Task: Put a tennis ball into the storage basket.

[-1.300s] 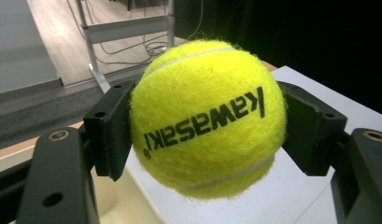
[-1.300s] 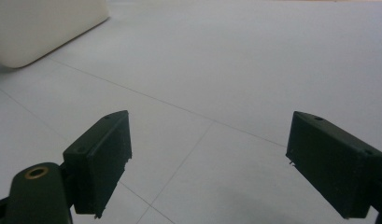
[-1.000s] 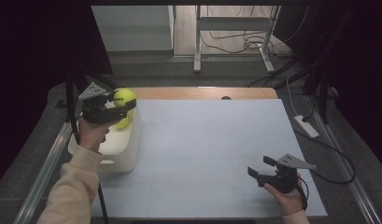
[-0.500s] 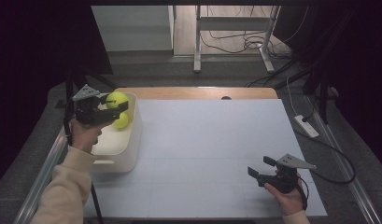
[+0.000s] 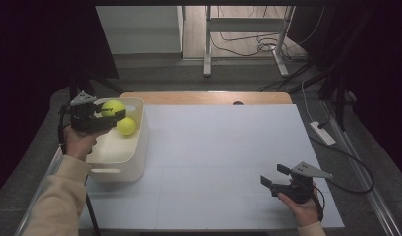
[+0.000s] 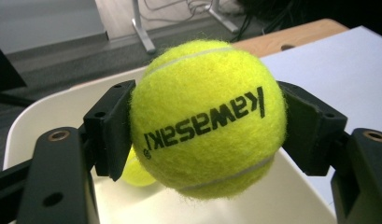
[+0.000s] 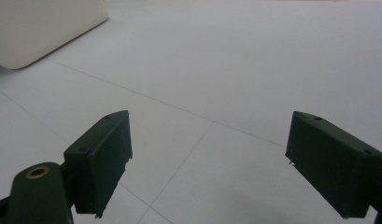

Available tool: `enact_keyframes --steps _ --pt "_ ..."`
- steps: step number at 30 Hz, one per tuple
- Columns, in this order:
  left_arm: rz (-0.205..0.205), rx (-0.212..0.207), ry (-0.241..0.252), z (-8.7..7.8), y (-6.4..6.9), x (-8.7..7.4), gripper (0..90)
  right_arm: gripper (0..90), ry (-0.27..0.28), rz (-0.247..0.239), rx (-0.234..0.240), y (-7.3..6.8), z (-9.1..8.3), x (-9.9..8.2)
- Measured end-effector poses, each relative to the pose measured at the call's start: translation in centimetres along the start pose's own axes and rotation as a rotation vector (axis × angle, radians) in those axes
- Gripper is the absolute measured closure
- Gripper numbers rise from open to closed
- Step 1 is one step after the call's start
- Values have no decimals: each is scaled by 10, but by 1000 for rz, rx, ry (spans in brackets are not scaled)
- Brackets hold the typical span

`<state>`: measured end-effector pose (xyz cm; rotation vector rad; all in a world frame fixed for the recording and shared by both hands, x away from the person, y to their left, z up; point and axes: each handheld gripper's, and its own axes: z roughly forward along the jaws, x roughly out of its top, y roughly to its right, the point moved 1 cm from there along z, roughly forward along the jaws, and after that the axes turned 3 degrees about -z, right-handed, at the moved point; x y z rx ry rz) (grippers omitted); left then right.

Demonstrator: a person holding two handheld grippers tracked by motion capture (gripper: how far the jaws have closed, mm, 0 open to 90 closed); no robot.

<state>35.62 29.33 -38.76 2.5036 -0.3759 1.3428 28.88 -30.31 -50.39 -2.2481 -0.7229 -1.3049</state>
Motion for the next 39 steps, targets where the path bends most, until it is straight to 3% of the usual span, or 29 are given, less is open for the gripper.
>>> enact_keyframes --steps 11,24,29,34,39 --pt "22 16 -83 7 -4 -3 270 142 -1 0 0 0 0 0" --pt "11 23 -150 17 -10 -4 268 142 4 1 -3 0 -1 1" --pt "17 34 -153 18 -10 -4 267 142 5 1 -2 0 -1 1" --pt "-8 45 -150 18 -13 -5 258 142 3 -1 0 1 -1 0" --pt "-55 43 -93 10 -18 -4 144 142 0 -1 0 0 -1 0"
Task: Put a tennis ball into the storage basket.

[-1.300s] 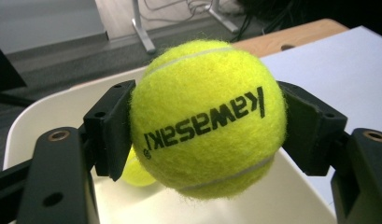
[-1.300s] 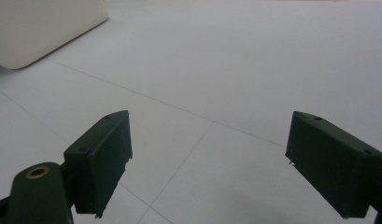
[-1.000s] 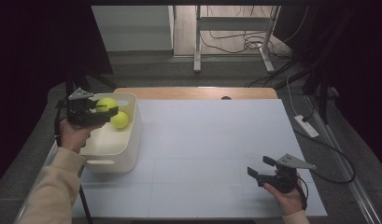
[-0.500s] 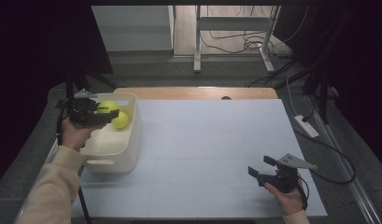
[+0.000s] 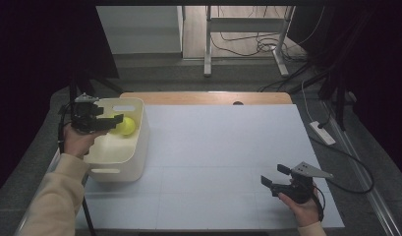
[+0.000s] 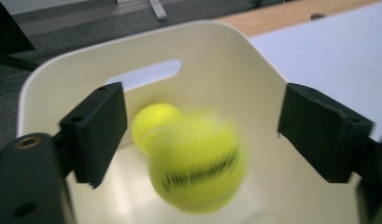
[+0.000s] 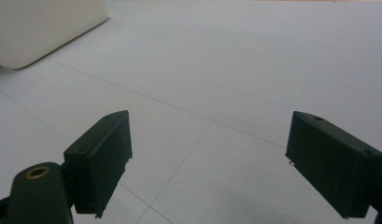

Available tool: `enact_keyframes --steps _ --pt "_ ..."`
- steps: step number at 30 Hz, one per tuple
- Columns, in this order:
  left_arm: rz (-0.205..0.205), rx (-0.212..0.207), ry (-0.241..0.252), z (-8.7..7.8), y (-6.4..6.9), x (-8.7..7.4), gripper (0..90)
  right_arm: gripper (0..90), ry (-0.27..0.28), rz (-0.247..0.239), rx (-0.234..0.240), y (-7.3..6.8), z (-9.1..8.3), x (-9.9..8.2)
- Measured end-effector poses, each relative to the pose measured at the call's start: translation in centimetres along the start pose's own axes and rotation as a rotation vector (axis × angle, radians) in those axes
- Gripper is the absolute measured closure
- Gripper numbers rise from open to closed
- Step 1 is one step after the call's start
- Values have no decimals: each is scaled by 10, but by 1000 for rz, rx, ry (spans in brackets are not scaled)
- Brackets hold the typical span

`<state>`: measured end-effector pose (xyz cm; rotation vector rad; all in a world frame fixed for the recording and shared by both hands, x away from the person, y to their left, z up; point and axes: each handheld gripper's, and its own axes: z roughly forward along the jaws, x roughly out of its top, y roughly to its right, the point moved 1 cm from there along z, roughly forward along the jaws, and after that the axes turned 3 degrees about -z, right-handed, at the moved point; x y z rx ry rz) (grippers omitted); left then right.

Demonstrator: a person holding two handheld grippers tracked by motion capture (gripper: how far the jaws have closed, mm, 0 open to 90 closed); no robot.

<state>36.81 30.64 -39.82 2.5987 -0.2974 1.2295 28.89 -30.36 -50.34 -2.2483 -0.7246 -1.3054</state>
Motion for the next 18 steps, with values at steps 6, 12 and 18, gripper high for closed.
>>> enact_keyframes --steps 6,12,18 --pt "-24 -76 78 -11 2 -2 91 142 -1 -3 0 0 0 0" --pt "-4 -126 119 -17 9 -6 88 142 5 -8 -1 0 0 1" --pt "27 -198 175 -24 22 -10 91 141 5 -6 -1 0 0 2"
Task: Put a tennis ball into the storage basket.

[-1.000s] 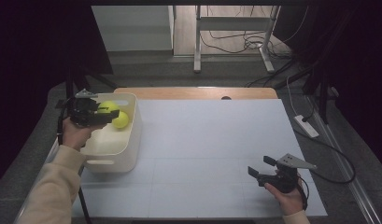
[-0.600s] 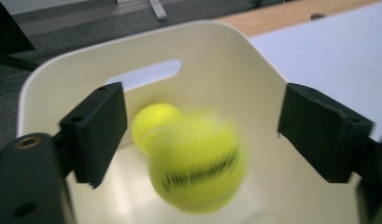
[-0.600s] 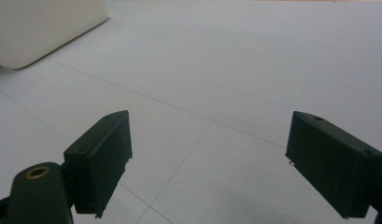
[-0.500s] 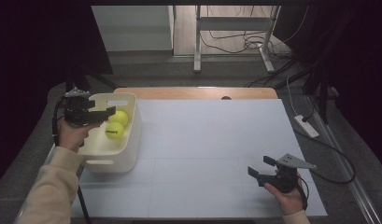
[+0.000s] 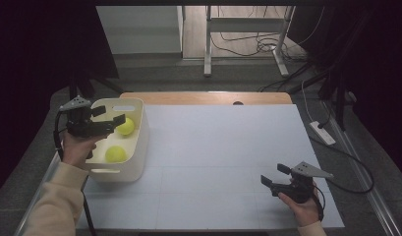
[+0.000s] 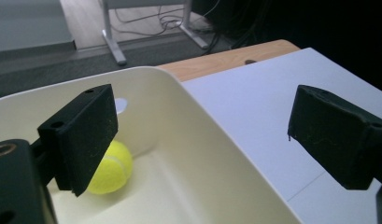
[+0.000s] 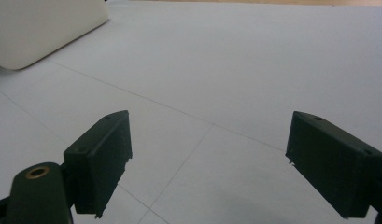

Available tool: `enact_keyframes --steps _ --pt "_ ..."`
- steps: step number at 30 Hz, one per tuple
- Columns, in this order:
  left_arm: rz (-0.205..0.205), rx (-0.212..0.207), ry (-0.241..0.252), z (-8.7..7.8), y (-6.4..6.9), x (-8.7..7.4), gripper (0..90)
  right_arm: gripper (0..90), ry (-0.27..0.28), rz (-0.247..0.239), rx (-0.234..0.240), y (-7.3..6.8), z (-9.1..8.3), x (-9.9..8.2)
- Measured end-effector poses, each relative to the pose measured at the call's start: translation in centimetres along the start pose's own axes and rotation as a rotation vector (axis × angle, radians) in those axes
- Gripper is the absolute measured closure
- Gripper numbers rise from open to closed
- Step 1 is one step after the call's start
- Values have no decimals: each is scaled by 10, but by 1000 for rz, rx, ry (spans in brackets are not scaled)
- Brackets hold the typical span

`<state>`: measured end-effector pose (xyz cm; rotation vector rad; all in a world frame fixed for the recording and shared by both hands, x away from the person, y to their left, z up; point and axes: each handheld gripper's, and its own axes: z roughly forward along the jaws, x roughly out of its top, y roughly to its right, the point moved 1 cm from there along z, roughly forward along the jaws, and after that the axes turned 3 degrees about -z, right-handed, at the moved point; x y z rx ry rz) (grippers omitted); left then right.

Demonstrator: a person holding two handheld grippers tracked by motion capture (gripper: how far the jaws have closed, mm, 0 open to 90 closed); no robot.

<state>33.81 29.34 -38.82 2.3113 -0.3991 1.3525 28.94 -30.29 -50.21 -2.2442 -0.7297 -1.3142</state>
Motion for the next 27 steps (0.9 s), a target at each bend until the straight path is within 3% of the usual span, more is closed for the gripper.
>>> enact_keyframes --steps 5,12,27 --pt "44 -42 33 -3 15 -5 92 142 3 -6 3 1 1 0" --pt "64 -98 65 -9 31 -10 91 142 2 -9 5 1 0 1" --pt "108 -189 74 -6 65 -16 91 142 5 -12 6 0 0 2"
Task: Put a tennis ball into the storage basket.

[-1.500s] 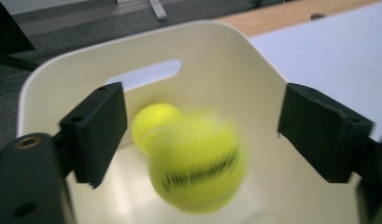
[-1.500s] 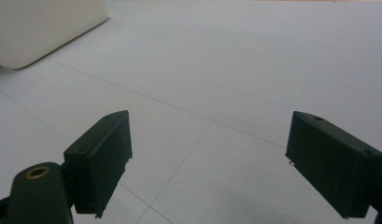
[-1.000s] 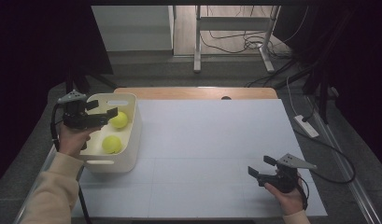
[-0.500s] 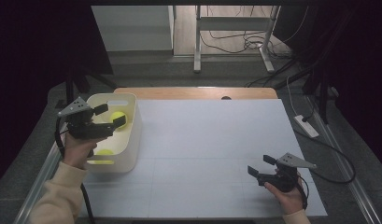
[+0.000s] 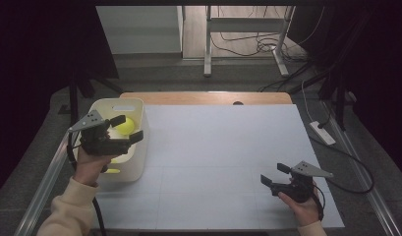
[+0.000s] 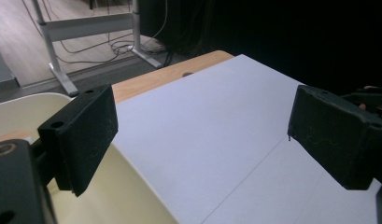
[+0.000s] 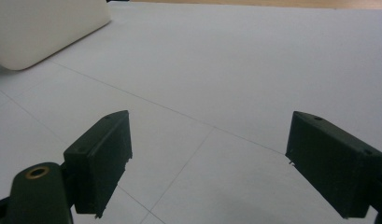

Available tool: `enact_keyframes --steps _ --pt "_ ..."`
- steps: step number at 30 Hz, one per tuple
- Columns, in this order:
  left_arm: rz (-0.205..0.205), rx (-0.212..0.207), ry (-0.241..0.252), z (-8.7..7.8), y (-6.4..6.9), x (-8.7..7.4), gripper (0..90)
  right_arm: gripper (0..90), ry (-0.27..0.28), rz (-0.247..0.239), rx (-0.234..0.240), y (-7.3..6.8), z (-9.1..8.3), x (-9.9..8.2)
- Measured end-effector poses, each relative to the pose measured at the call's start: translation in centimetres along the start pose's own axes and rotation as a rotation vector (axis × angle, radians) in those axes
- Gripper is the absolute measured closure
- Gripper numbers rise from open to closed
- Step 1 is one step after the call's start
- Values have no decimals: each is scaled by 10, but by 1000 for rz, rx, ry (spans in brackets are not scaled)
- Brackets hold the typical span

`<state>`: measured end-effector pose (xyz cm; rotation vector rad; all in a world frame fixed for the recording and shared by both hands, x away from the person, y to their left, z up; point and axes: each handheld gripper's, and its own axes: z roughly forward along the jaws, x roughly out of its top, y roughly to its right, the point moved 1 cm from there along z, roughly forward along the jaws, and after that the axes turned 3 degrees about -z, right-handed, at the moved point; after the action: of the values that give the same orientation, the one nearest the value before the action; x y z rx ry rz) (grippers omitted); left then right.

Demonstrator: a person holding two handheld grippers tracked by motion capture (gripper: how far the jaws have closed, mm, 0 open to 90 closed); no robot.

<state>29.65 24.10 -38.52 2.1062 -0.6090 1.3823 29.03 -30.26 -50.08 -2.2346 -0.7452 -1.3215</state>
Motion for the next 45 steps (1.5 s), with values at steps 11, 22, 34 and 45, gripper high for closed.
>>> enact_keyframes --steps 11,22,34,45 --pt "12 -40 -7 10 12 -11 95 141 -5 -5 6 -2 3 1" --pt "59 -123 -2 14 37 -23 102 141 -3 -10 7 -5 2 2" --pt "82 -195 -13 17 60 -41 108 141 -6 -12 7 -6 1 2" --pt "110 -248 -59 30 75 -59 107 141 -8 -10 6 -6 0 1"
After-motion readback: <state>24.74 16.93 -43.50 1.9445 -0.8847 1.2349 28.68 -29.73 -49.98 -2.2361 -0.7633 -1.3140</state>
